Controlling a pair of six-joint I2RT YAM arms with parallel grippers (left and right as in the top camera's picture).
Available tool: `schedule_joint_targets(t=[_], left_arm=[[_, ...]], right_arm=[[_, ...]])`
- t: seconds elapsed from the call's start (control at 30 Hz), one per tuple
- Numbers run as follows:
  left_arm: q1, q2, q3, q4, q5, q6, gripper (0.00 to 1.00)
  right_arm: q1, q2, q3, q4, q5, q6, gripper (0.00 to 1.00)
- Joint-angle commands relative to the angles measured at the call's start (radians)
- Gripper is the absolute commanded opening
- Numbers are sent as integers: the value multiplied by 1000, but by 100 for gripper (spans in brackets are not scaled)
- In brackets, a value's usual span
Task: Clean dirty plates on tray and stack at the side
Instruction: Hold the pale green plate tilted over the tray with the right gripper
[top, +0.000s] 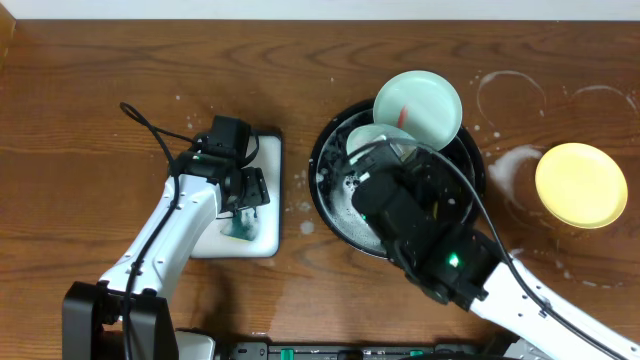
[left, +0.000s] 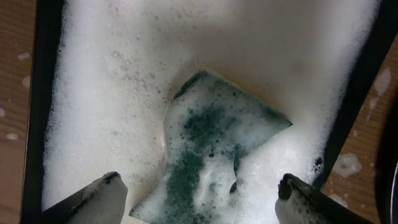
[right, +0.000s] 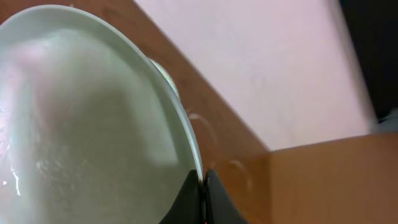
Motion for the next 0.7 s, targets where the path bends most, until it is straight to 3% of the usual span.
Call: schedule_joint_targets(t=[0.0, 0.67], left_arm=[[4, 1, -2, -3, -2, 2, 82], [4, 1, -2, -3, -2, 3, 82]], right_arm=[[37, -10, 2, 16, 127, -130, 1], [72, -10, 2, 35, 152, -190, 1]])
